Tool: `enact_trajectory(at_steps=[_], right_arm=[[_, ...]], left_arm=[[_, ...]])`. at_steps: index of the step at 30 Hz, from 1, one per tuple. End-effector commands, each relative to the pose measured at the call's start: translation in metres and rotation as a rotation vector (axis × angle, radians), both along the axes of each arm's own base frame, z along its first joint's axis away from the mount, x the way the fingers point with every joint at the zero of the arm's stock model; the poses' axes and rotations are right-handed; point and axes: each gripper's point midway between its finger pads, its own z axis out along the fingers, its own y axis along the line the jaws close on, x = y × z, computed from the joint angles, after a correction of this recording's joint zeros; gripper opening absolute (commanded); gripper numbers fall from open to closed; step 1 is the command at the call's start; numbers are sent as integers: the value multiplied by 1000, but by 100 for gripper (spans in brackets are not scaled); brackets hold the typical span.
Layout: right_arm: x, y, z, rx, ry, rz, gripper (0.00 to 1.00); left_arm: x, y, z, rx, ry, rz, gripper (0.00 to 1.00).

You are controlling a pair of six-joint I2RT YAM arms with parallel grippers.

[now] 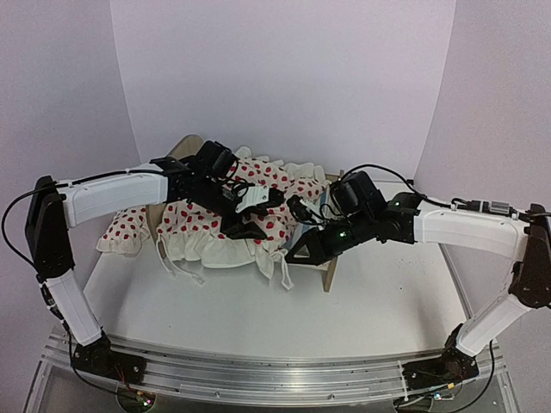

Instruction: Set up the pet bed

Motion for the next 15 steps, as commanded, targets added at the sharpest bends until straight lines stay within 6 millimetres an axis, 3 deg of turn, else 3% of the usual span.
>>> enact_trajectory(at_steps=[1, 4, 7, 10, 15], right_arm=[[15, 11, 19, 83, -48, -49, 0], [18, 10, 22, 95, -59, -61, 0], [17, 11, 23, 109, -43, -60, 0], [15, 12, 23, 116, -22, -53, 0], [13, 13, 33, 140, -30, -42, 0]], left_arm=[[-44, 10, 103, -325, 52, -30, 63], [-85, 23, 105, -409, 229, -59, 51], [-113, 32, 56, -393, 380, -66, 34], [-123, 27, 23, -387, 369, -71, 33], [-99, 8, -12, -380, 286, -12, 39]])
